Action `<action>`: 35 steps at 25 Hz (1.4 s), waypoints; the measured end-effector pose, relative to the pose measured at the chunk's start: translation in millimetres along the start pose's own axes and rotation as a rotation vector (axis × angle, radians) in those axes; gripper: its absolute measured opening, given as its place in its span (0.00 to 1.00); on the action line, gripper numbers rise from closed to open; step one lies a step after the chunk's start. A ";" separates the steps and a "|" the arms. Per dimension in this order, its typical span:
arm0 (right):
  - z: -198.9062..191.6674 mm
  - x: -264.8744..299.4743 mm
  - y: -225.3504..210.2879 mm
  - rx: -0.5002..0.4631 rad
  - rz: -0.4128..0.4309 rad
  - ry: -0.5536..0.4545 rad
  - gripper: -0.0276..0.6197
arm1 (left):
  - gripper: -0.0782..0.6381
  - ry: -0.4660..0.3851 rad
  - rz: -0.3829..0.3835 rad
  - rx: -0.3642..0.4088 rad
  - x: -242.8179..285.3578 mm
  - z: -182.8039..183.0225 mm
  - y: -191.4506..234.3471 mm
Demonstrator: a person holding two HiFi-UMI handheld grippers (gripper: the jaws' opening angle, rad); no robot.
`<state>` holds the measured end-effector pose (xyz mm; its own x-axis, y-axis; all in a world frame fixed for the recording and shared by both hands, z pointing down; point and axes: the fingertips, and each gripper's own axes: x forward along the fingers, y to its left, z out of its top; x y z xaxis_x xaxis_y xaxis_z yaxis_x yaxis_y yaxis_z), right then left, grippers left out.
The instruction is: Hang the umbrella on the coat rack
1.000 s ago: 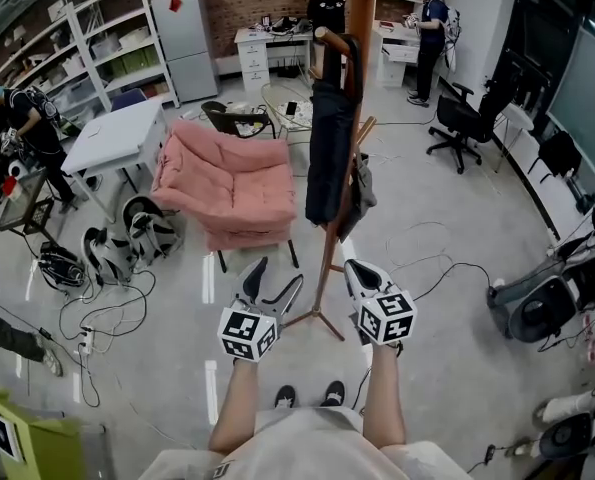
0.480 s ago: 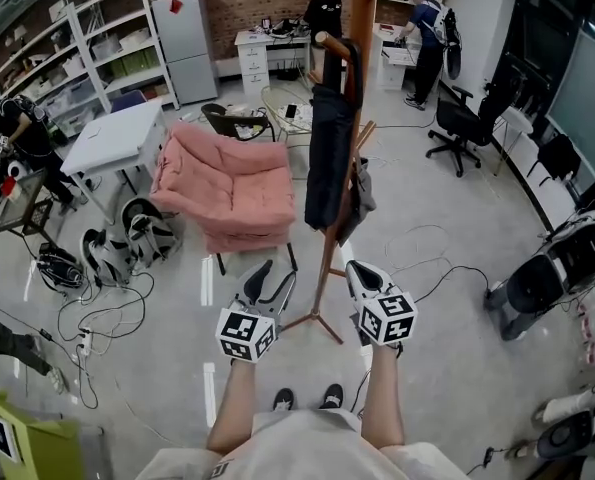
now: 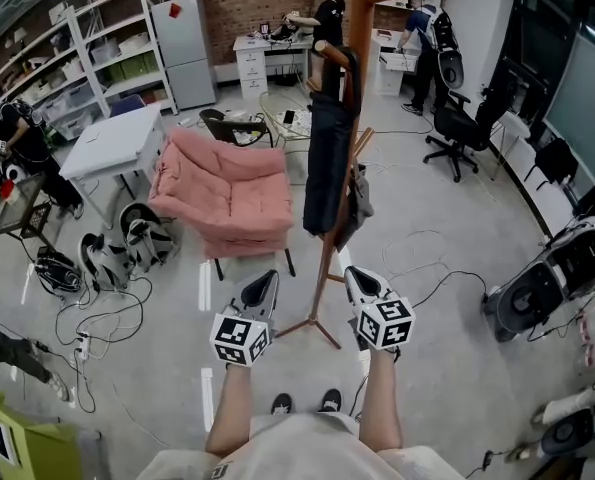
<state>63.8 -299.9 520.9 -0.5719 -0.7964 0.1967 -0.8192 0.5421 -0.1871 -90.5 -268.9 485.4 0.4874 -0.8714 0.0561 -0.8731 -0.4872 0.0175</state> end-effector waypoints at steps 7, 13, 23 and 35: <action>-1.6 0.2 0.0 0.007 0.013 0.000 0.05 | 0.12 0.000 -0.004 -0.001 0.4 -2.7 -3.5; -4.7 -1.5 2.0 0.019 0.018 0.005 0.05 | 0.12 0.021 0.022 0.040 -2.0 -5.7 -2.2; -4.4 -7.2 3.7 0.006 0.029 0.025 0.05 | 0.12 0.019 0.026 0.019 -4.1 -3.6 -7.3; -10.1 -3.1 15.0 -0.014 0.036 0.035 0.05 | 0.12 0.039 0.031 0.054 -10.1 -11.2 -1.1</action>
<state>52.8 -286.6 527.2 -0.6019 -0.7666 0.2236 -0.7985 0.5742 -0.1809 -94.6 -258.9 496.0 0.4580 -0.8839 0.0941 -0.8855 -0.4630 -0.0387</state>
